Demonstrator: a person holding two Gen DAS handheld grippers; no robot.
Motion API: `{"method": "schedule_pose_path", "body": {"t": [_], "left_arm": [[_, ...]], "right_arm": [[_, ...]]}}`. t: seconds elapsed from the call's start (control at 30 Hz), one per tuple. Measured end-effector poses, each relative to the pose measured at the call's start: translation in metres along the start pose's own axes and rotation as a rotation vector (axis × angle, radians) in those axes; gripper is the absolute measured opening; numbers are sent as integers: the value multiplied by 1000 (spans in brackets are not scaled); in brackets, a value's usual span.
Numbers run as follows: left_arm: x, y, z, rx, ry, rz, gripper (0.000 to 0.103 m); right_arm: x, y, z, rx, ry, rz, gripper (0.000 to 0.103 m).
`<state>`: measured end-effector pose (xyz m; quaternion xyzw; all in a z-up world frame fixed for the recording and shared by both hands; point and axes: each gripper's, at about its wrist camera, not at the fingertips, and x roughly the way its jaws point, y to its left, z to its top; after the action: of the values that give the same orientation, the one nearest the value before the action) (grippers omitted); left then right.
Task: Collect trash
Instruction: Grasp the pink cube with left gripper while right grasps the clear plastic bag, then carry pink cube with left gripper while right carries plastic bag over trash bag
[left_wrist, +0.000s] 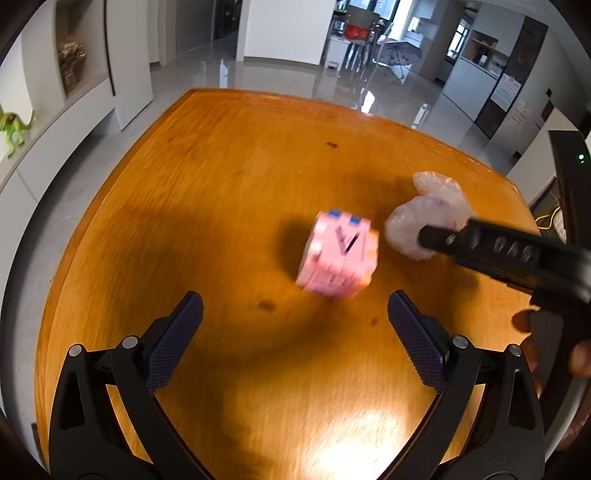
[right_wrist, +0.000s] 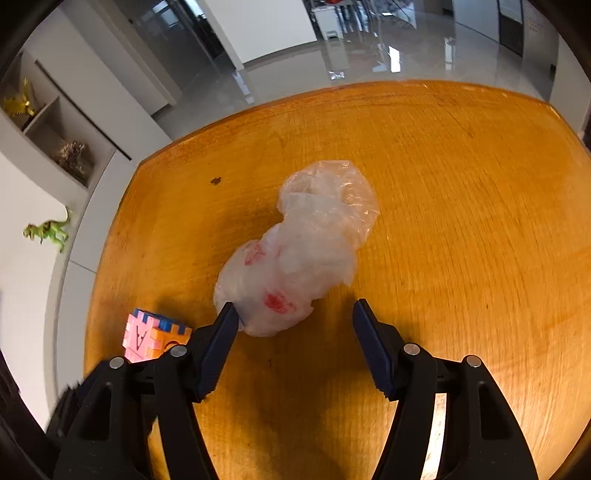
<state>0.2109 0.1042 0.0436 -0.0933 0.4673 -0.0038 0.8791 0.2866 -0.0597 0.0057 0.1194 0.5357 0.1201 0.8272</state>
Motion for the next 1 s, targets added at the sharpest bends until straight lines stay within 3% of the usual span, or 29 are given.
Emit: {"method": "schedule_pose_path", "body": {"t": [0.1, 0.27, 0.3, 0.43, 0.53, 0.77, 1.0], "left_arm": [[10, -10, 11, 27, 0, 8, 97], [29, -20, 19, 79, 19, 48, 97], [32, -20, 19, 83, 13, 58, 93], [37, -18, 20, 107, -2, 76, 59], [35, -20, 22, 133, -13, 85, 40], [28, -21, 13, 111, -11, 19, 40], [-12, -25, -10, 127, -33, -26, 40]], "right_arm": [[0, -3, -1, -39, 16, 39, 34], [-7, -8, -4, -89, -31, -40, 31], [-8, -10, -6, -91, -35, -38, 30], [-11, -16, -11, -111, -50, -45, 30], [-15, -18, -17, -135, -63, -59, 30], [-28, -22, -34, -159, -63, -65, 30], [-61, -21, -69, -178, -63, -61, 30]]}}
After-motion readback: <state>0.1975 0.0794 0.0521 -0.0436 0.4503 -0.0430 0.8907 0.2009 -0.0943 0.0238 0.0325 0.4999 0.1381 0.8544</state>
